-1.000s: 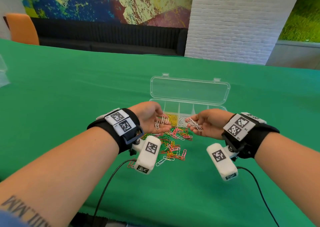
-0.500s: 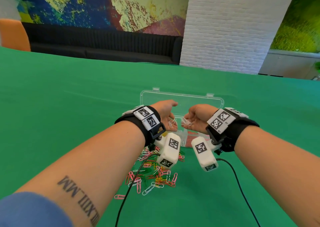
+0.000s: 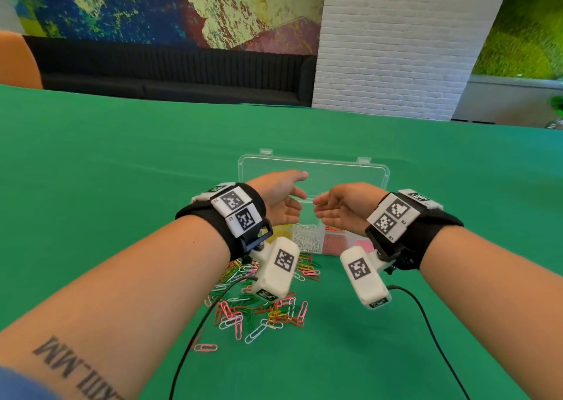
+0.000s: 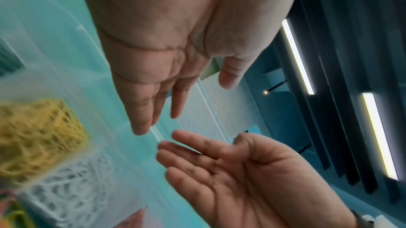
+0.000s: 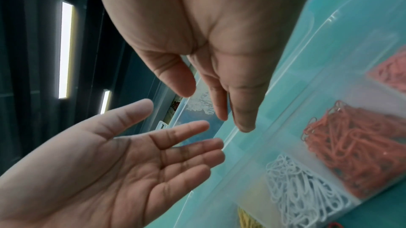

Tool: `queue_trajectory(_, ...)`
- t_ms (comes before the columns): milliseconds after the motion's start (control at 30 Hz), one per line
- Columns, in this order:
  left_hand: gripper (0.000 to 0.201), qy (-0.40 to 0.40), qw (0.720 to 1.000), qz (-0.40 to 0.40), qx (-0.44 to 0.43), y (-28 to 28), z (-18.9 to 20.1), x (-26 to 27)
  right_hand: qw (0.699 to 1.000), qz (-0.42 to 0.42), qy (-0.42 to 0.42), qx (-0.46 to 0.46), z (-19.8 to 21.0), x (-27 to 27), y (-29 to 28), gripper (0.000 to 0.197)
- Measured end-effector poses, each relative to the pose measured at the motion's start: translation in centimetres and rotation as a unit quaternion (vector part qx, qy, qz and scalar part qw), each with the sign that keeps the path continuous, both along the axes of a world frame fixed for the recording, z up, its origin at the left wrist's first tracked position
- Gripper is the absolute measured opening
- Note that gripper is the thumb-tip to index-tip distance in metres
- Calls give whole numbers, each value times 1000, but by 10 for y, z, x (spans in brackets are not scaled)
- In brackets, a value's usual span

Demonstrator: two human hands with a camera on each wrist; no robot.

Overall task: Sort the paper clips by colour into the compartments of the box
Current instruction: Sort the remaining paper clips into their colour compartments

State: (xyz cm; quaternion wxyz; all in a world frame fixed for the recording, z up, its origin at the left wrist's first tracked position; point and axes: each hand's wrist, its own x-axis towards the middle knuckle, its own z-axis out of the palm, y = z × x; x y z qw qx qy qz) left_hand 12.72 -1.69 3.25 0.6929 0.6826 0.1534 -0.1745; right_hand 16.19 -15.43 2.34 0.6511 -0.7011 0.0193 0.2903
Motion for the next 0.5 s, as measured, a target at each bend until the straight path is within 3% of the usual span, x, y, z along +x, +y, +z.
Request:
queue_trajectory(167,22,-82,981,-27,173,12,-5,-32,995,10,-83,-56,-2,-17,-10,21)
queue_trajectory(300,19,-141,894,-169,390,25,-11,-68,964,102,-174,-171,-14,-41,-19,24)
queue_trajectory(367,14,-136,854,-219,452,28,-16,-87,923,163,-234,-260,-24,-54,-23,24)
queue_trajectory(500,13,-142,789,-277,530,18,-30,-106,787,246,-350,-445,-37,-75,-25,27)
